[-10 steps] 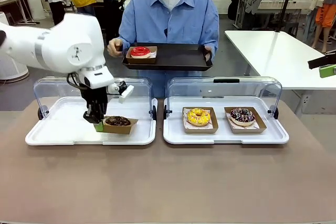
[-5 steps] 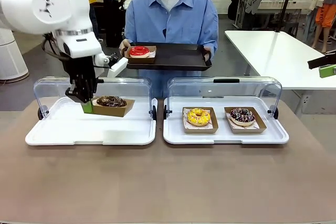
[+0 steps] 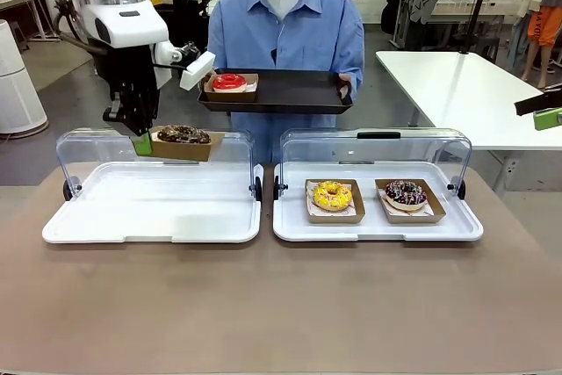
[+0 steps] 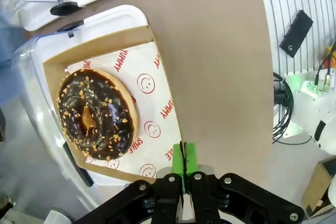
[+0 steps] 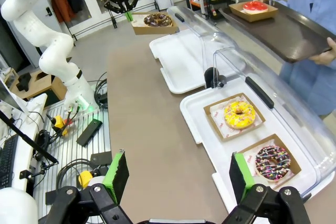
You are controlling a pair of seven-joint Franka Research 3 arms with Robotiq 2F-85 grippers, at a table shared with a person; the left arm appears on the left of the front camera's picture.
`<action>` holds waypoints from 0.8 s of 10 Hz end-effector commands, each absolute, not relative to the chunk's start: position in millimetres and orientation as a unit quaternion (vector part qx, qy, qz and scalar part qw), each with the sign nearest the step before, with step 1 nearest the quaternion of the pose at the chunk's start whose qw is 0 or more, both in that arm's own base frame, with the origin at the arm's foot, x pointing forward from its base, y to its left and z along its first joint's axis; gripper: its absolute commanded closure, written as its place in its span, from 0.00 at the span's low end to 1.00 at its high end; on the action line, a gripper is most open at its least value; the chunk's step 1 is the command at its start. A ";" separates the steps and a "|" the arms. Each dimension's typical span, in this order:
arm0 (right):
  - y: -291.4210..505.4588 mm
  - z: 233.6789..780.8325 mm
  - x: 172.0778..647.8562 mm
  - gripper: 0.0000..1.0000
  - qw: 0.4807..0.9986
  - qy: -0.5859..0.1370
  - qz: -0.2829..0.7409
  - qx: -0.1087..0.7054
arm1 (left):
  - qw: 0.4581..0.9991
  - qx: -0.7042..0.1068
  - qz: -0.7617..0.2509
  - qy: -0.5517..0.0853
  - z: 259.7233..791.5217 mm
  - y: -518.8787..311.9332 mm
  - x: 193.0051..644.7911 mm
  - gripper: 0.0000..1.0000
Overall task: Provide the desired donut to the person.
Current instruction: Pick up and lift the Paper togo box containing the Donut pointed at by the person, then place the picked Paper togo box onto the Handle tray extended by the person.
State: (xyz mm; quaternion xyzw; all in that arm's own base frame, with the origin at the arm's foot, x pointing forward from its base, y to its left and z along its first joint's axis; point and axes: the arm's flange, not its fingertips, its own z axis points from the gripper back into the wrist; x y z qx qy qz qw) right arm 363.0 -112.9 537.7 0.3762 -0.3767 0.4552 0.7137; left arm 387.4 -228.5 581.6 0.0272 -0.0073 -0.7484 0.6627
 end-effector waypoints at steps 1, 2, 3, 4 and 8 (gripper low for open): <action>-113.3 538.3 363.4 0.00 0.707 -0.385 0.456 0.380 | 0.673 0.028 -0.739 0.000 582.1 -226.4 398.1 1.00; -113.3 538.3 363.4 0.00 0.707 -0.385 0.456 0.380 | 0.654 0.033 -0.756 -0.012 575.8 -223.0 397.7 1.00; -113.3 538.3 363.4 0.00 0.707 -0.385 0.456 0.380 | 0.665 0.026 -0.746 -0.009 582.9 -227.1 390.3 1.00; -113.3 538.3 363.4 0.00 0.707 -0.385 0.456 0.380 | 0.665 0.026 -0.746 -0.009 582.9 -227.1 390.3 1.00; -113.3 538.3 363.4 0.00 0.707 -0.385 0.456 0.380 | 0.665 0.026 -0.746 -0.009 582.9 -227.1 390.3 1.00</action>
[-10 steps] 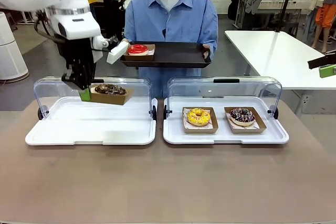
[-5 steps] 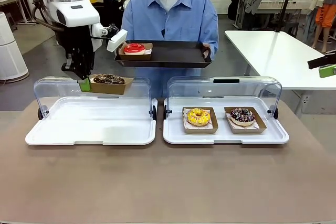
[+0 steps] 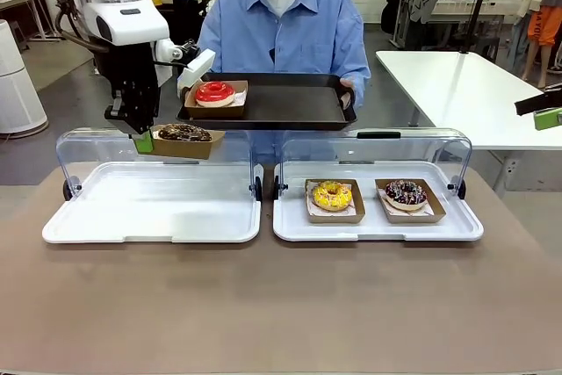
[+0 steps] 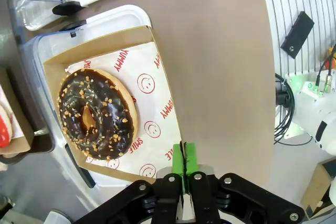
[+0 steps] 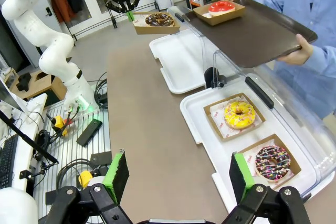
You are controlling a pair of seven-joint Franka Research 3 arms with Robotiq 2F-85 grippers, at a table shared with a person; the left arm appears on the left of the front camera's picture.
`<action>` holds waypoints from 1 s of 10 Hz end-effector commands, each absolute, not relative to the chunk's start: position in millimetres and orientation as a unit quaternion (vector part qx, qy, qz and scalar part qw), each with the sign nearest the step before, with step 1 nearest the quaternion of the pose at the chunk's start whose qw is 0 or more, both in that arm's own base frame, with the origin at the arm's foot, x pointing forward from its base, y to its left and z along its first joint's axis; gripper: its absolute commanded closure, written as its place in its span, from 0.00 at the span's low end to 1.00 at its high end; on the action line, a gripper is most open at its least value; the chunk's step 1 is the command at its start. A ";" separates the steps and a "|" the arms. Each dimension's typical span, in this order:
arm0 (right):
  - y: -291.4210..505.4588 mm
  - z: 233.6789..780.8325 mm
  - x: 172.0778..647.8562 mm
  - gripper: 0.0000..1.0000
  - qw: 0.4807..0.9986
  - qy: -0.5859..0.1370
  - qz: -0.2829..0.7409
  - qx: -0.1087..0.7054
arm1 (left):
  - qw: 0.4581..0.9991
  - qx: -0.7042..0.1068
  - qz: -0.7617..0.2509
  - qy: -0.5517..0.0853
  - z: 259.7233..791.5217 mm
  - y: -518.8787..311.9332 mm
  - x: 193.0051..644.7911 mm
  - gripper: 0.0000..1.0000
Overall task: Provide the desired donut to the person.
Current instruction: Place the picked Paper togo box onto the Handle tray extended by the person.
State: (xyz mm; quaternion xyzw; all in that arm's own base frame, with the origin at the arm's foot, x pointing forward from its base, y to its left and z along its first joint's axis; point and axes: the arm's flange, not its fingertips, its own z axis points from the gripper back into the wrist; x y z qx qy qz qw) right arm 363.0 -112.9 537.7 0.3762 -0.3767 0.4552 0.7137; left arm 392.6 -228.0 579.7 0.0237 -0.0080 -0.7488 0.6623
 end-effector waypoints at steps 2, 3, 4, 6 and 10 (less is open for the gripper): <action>-113.3 538.3 363.4 0.00 0.707 -0.385 0.456 0.380 | 0.665 0.026 -0.746 -0.009 582.9 -227.1 390.3 1.00; -113.3 538.3 363.4 0.00 0.707 -0.385 0.456 0.380 | 0.665 0.026 -0.746 -0.009 582.9 -227.1 390.3 1.00; -113.3 538.3 363.4 0.00 0.707 -0.385 0.456 0.380 | 0.665 0.026 -0.746 -0.009 582.9 -227.1 390.3 1.00; -113.3 538.3 363.4 0.00 0.707 -0.385 0.456 0.380 | 0.665 0.026 -0.746 -0.009 582.9 -227.1 390.3 1.00; -113.3 538.3 363.4 0.00 0.707 -0.385 0.456 0.380 | 0.656 0.028 -0.754 -0.028 622.5 -237.8 395.6 0.99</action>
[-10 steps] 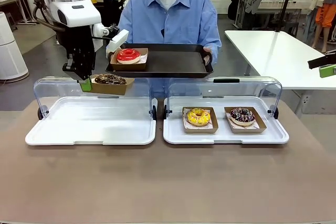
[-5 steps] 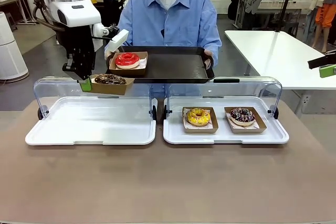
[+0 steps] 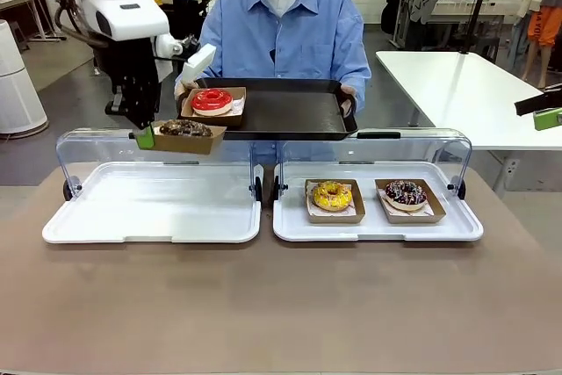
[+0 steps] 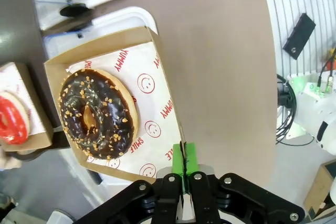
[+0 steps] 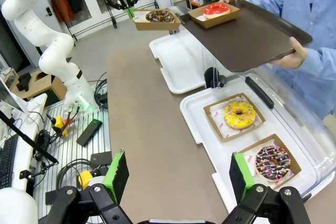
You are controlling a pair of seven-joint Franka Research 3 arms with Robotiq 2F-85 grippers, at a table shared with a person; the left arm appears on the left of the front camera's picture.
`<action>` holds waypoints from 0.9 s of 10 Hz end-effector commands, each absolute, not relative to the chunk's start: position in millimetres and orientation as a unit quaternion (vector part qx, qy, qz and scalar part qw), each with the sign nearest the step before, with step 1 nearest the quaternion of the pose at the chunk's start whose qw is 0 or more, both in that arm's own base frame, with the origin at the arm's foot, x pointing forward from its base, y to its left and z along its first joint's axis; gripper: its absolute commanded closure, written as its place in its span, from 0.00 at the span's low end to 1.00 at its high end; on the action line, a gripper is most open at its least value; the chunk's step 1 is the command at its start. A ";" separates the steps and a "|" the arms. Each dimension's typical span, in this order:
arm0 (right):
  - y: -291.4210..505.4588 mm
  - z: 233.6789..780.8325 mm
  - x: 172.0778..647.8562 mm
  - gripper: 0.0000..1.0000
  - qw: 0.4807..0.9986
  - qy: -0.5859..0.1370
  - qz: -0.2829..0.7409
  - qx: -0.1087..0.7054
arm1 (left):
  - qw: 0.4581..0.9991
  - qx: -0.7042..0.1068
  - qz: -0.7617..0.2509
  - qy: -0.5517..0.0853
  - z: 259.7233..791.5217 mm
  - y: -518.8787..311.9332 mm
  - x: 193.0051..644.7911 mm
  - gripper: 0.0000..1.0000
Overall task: Provide the desired donut to the person.
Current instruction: Place the picked Paper togo box onto the Handle tray extended by the person.
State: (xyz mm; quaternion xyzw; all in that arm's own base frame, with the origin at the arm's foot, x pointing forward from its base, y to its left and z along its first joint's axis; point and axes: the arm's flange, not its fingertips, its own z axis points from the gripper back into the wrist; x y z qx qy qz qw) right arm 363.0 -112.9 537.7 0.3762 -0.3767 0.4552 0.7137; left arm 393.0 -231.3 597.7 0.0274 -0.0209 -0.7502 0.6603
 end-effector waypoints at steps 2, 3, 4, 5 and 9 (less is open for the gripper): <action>-113.3 538.3 363.4 0.00 0.707 -0.385 0.456 0.380 | 0.652 0.057 -0.754 -0.052 655.3 -258.8 376.4 0.99; -113.3 538.3 363.4 0.00 0.707 -0.385 0.456 0.380 | 0.643 0.069 -0.761 -0.060 663.3 -272.3 379.4 0.99; -113.3 538.3 363.4 0.00 0.707 -0.385 0.456 0.380 | 0.638 0.067 -0.764 -0.065 668.7 -287.5 397.4 0.99; -113.3 538.3 363.4 0.00 0.707 -0.385 0.456 0.380 | 0.636 0.057 -0.766 -0.070 670.7 -307.3 417.7 0.99; -113.3 538.3 363.4 0.00 0.707 -0.385 0.456 0.380 | 0.658 0.060 -0.747 -0.074 660.4 -373.5 487.3 0.99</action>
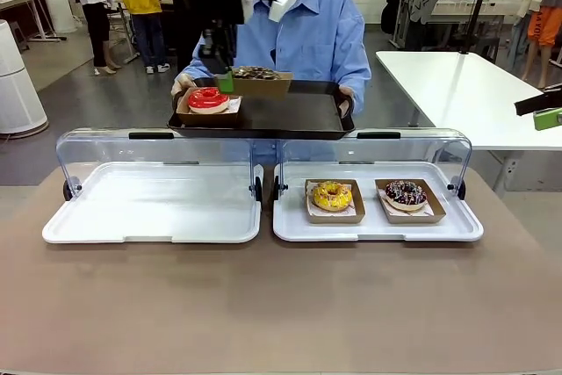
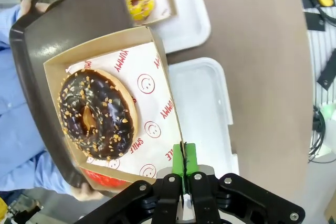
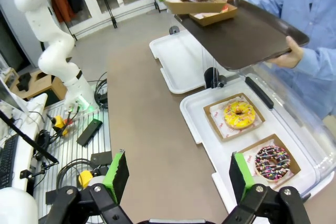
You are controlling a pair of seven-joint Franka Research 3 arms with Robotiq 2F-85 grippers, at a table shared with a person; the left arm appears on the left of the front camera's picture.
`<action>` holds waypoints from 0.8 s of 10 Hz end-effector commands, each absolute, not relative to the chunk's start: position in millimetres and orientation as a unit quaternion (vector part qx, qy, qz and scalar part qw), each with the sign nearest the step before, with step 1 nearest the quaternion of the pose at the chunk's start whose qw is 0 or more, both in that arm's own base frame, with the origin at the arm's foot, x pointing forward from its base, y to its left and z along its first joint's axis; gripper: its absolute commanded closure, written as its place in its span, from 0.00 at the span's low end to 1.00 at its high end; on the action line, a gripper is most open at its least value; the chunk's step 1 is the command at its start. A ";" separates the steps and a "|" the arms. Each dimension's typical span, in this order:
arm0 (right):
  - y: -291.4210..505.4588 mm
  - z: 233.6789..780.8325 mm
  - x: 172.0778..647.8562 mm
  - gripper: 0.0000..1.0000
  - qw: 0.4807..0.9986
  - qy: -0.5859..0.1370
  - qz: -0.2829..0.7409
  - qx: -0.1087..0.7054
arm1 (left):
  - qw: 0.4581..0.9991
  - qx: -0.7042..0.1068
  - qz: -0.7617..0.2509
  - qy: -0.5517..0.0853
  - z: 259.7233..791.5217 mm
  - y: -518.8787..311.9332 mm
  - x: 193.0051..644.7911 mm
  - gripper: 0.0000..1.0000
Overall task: Provide the desired donut to the person.
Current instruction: Place the picked Paper togo box onto the Handle tray extended by the person.
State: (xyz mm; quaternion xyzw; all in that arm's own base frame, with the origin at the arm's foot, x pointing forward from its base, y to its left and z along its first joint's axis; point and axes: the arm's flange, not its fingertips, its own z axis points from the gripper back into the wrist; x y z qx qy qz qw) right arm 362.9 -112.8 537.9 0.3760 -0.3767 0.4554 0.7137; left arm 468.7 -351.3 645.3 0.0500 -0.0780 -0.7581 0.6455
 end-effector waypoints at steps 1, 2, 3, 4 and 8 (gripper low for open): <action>-113.3 538.3 363.4 0.00 0.707 -0.385 0.456 0.380 | 0.666 0.063 -0.740 -0.076 652.8 -385.1 497.6 0.99; -113.3 538.3 363.4 0.00 0.707 -0.385 0.456 0.380 | 0.670 0.067 -0.736 -0.075 646.6 -396.2 511.7 0.99; -113.3 538.3 363.4 0.00 0.707 -0.385 0.456 0.380 | 0.670 0.071 -0.736 -0.070 639.2 -406.0 529.8 0.99; -113.3 538.3 363.4 0.00 0.707 -0.385 0.456 0.380 | 0.672 0.067 -0.735 -0.068 625.6 -410.0 538.6 0.99; -113.3 538.3 363.4 0.00 0.707 -0.385 0.456 0.380 | 0.671 0.051 -0.738 -0.048 586.0 -405.9 555.1 0.99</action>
